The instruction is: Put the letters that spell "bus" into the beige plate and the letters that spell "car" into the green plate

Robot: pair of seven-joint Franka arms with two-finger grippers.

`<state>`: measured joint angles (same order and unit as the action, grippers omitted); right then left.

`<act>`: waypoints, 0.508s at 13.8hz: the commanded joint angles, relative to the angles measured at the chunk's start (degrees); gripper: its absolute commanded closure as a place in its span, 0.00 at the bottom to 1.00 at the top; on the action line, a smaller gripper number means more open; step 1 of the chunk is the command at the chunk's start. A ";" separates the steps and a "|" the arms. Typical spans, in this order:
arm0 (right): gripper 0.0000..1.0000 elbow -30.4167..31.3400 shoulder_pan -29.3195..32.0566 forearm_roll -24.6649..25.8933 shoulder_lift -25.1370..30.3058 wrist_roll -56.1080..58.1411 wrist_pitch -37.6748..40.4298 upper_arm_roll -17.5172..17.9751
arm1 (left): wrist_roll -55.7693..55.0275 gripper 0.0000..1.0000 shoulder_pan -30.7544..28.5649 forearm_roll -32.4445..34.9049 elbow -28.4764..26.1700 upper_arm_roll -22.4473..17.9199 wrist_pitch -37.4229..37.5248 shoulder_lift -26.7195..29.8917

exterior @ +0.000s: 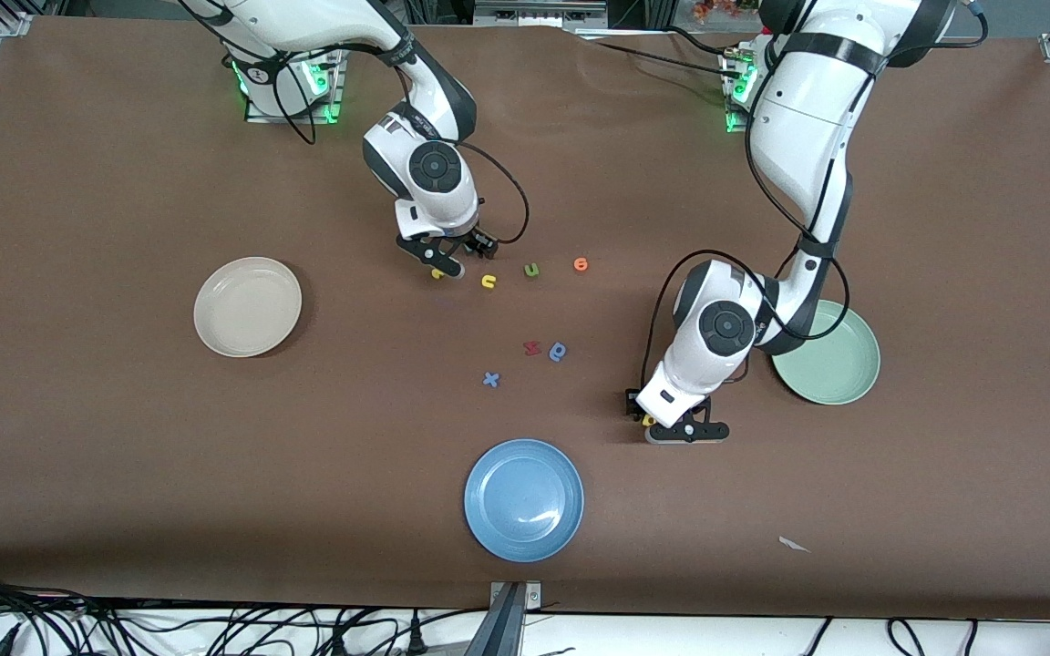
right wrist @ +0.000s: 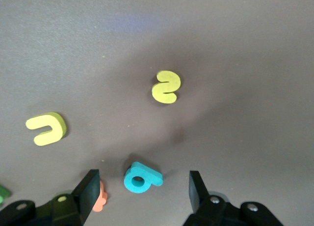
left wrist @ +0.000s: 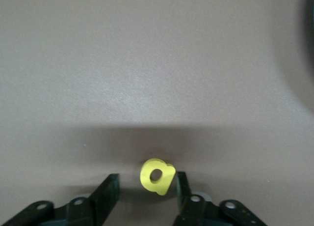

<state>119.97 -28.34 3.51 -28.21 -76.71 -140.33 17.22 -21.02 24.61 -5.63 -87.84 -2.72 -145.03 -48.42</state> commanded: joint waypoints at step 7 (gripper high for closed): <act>0.24 0.53 -0.84 -0.35 -1.50 -1.25 -2.85 0.01 | 1.16 0.61 0.35 1.14 1.00 -0.80 0.36 -0.63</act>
<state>120.07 -28.65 3.51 -29.56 -76.82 -142.31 17.22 -20.73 24.62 -5.60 -87.82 -2.89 -145.03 -48.42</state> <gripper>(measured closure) 0.189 0.489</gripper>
